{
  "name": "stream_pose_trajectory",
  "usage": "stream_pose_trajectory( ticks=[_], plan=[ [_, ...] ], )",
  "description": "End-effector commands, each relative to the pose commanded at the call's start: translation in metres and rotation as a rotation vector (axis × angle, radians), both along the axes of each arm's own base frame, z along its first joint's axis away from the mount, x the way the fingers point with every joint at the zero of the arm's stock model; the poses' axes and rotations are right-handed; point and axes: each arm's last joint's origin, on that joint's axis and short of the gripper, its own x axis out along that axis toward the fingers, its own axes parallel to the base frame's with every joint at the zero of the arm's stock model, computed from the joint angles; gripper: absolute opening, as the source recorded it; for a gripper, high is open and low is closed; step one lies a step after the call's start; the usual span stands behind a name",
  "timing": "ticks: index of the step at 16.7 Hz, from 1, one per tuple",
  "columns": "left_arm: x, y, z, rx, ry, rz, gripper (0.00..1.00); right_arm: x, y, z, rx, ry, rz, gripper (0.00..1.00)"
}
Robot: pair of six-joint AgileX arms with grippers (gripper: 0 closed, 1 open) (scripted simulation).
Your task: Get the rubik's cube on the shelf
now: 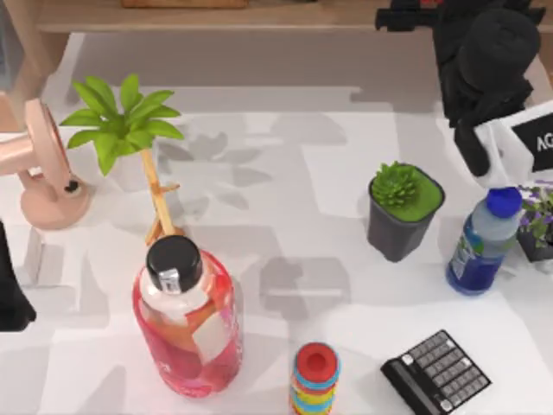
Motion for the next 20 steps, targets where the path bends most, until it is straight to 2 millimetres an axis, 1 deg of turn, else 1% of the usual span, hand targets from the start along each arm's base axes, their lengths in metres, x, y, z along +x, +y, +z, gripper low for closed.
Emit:
stream_pose_trajectory(
  ticks=[5, 6, 15, 16, 18, 20],
  plan=[
    [0.0, 0.0, 0.0, 0.0, 0.0, 0.0, 1.0, 0.0, 0.0, 0.0, 0.0, 0.0, 0.0, 0.98],
    [0.0, 0.0, 0.0, 0.0, 0.0, 0.0, 1.0, 0.0, 0.0, 0.0, 0.0, 0.0, 0.0, 1.0],
    [0.0, 0.0, 0.0, 0.0, 0.0, 0.0, 1.0, -0.001, 0.001, 0.0, 0.0, 0.0, 0.003, 1.0],
    [0.0, 0.0, 0.0, 0.0, 0.0, 0.0, 1.0, -0.001, 0.0, 0.003, -0.006, -0.009, 0.007, 1.0],
    [0.0, 0.0, 0.0, 0.0, 0.0, 0.0, 1.0, -0.006, -0.006, 0.018, -0.04, -0.053, 0.02, 1.0],
    [0.0, 0.0, 0.0, 0.0, 0.0, 0.0, 1.0, -0.015, -0.02, 0.037, -0.105, -0.115, 0.029, 1.0]
  ],
)
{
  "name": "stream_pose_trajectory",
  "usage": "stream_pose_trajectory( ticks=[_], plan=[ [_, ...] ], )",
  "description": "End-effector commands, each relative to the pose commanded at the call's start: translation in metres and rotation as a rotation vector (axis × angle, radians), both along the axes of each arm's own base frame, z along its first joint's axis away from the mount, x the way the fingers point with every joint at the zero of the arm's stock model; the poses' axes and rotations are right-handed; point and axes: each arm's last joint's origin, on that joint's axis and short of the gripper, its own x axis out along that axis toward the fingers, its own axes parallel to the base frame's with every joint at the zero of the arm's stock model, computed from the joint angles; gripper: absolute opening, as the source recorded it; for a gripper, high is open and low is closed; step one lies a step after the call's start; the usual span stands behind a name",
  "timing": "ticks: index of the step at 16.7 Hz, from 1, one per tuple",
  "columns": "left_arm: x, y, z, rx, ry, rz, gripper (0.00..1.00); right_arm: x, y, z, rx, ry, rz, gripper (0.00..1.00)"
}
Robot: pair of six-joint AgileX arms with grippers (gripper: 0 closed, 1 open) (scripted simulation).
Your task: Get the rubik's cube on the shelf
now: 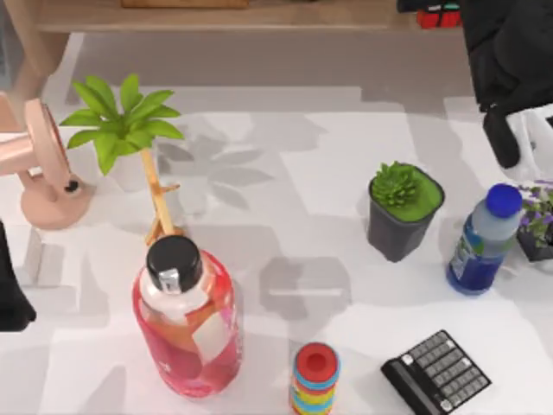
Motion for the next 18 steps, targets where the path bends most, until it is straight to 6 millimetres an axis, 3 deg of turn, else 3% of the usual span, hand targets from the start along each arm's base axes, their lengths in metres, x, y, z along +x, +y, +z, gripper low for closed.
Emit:
stream_pose_trajectory(
  ticks=[4, 8, 13, 15, 18],
  plan=[
    [0.0, 0.0, 0.0, 0.0, 0.0, 0.0, 1.0, -0.026, -0.056, 0.033, -0.224, -0.141, -0.047, 1.0],
    [0.0, 0.0, 0.0, 0.0, 0.0, 0.0, 1.0, -0.064, -0.143, 0.039, -0.55, -0.207, -0.215, 1.0],
    [0.0, 0.0, 0.0, 0.0, 0.0, 0.0, 1.0, -0.134, -0.248, 0.011, -0.993, -0.1, -0.457, 1.0],
    [0.0, 0.0, 0.0, 0.0, 0.0, 0.0, 1.0, -0.164, -0.277, -0.007, -1.146, -0.016, -0.514, 1.0],
    [0.0, 0.0, 0.0, 0.0, 0.0, 0.0, 1.0, -0.2, -0.302, -0.038, -1.32, 0.113, -0.521, 1.0]
  ],
)
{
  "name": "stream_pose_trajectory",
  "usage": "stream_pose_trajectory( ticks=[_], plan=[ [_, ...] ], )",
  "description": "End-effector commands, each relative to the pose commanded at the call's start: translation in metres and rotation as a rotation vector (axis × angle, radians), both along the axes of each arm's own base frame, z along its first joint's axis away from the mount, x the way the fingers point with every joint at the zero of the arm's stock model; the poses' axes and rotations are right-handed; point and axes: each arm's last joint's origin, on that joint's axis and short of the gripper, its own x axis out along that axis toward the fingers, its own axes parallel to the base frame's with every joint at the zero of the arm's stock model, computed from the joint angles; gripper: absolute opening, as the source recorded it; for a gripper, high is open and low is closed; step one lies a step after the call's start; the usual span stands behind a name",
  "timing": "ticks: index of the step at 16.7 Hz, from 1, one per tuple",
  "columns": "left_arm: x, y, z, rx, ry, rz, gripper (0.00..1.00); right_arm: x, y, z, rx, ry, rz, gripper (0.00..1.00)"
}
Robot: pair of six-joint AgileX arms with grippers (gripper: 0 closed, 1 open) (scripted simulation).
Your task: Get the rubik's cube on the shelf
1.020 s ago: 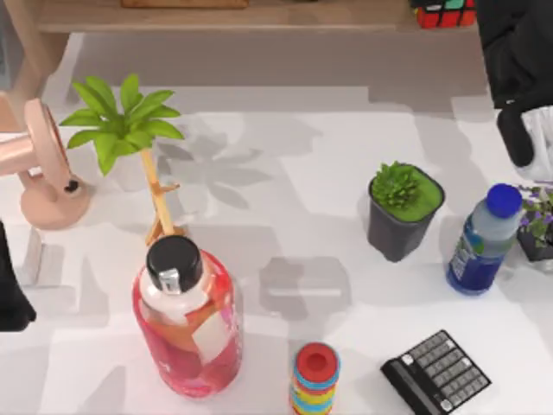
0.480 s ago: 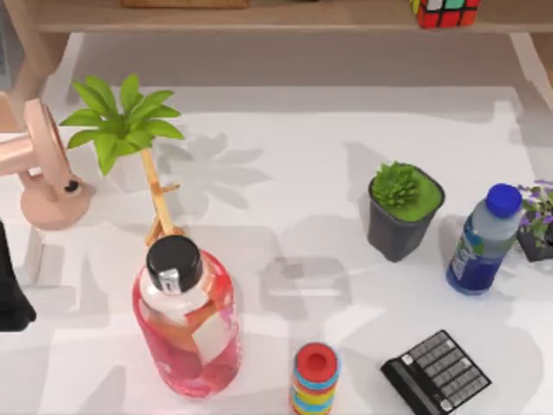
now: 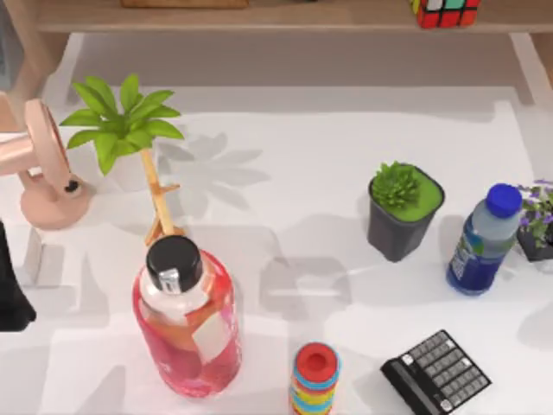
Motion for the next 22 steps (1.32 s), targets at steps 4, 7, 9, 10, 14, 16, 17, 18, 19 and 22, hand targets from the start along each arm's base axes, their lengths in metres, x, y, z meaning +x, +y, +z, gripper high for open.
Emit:
stream_pose_trajectory(
  ticks=[4, 7, 9, 10, 14, 16, 17, 18, 19, 22],
  plan=[
    [0.0, 0.0, 0.0, 0.0, 0.0, 0.0, 1.0, -0.016, -0.004, -0.044, -0.066, 0.173, 0.035, 1.0],
    [0.0, 0.0, 0.0, 0.0, 0.0, 0.0, 1.0, -0.013, 0.001, -0.065, -0.071, 0.243, 0.098, 1.0],
    [0.0, 0.0, 0.0, 0.0, 0.0, 0.0, 1.0, -0.013, 0.002, -0.067, -0.071, 0.249, 0.105, 1.0],
    [0.0, 0.0, 0.0, 0.0, 0.0, 0.0, 1.0, -0.013, 0.002, -0.067, -0.071, 0.249, 0.105, 1.0],
    [0.0, 0.0, 0.0, 0.0, 0.0, 0.0, 1.0, -0.008, 0.001, -0.066, -0.071, 0.248, 0.104, 1.0],
    [0.0, 0.0, 0.0, 0.0, 0.0, 0.0, 1.0, 0.002, 0.001, -0.067, -0.071, 0.249, 0.105, 1.0],
    [0.0, 0.0, 0.0, 0.0, 0.0, 0.0, 1.0, 0.008, 0.001, -0.067, -0.071, 0.249, 0.105, 1.0],
    [0.0, 0.0, 0.0, 0.0, 0.0, 0.0, 1.0, 0.011, 0.002, -0.067, -0.071, 0.249, 0.105, 1.0],
    [0.0, 0.0, 0.0, 0.0, 0.0, 0.0, 1.0, 0.012, 0.002, -0.067, -0.071, 0.249, 0.105, 1.0],
    [0.0, 0.0, 0.0, 0.0, 0.0, 0.0, 1.0, 0.012, 0.002, -0.067, -0.071, 0.249, 0.105, 1.0]
  ],
)
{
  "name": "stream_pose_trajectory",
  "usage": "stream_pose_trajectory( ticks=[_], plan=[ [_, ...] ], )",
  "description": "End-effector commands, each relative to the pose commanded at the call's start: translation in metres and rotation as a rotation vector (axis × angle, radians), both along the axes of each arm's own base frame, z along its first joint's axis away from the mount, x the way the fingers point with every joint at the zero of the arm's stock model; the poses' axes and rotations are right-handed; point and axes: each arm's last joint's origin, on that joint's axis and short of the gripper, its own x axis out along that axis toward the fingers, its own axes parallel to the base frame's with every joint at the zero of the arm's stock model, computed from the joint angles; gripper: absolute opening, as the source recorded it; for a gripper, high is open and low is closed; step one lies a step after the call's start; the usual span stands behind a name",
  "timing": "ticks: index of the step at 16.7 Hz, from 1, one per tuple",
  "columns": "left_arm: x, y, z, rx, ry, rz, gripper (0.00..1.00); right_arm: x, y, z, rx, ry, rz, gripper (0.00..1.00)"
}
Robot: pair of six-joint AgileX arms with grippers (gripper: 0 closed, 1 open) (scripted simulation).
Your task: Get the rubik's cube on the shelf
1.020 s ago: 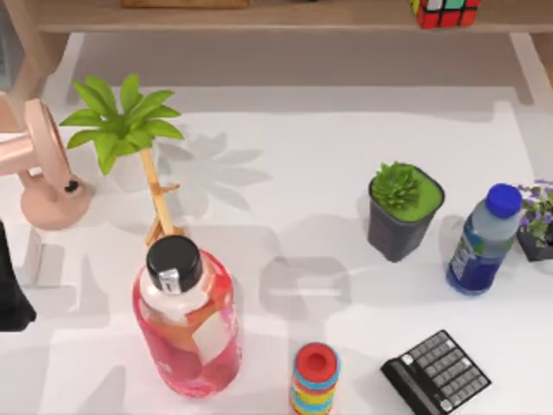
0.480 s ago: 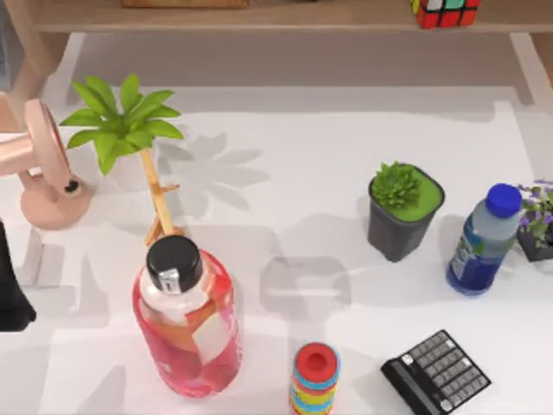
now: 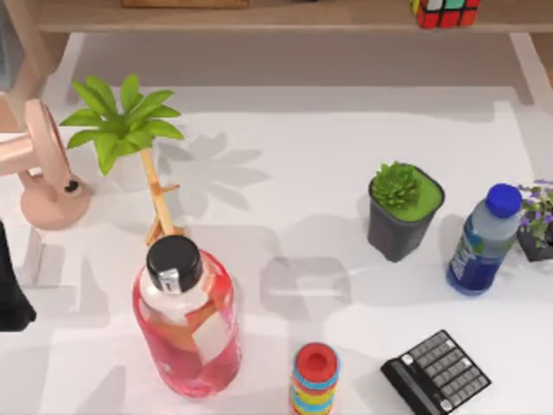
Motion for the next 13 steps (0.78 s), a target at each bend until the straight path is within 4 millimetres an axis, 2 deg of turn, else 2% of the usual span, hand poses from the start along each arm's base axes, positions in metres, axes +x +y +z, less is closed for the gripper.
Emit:
stream_pose_trajectory(
  ticks=[13],
  plan=[
    [0.0, 0.0, 0.0, 0.0, 0.0, 0.0, 1.0, 0.0, 0.0, 0.0, 0.0, 0.0, 0.0, 0.02]
  ],
)
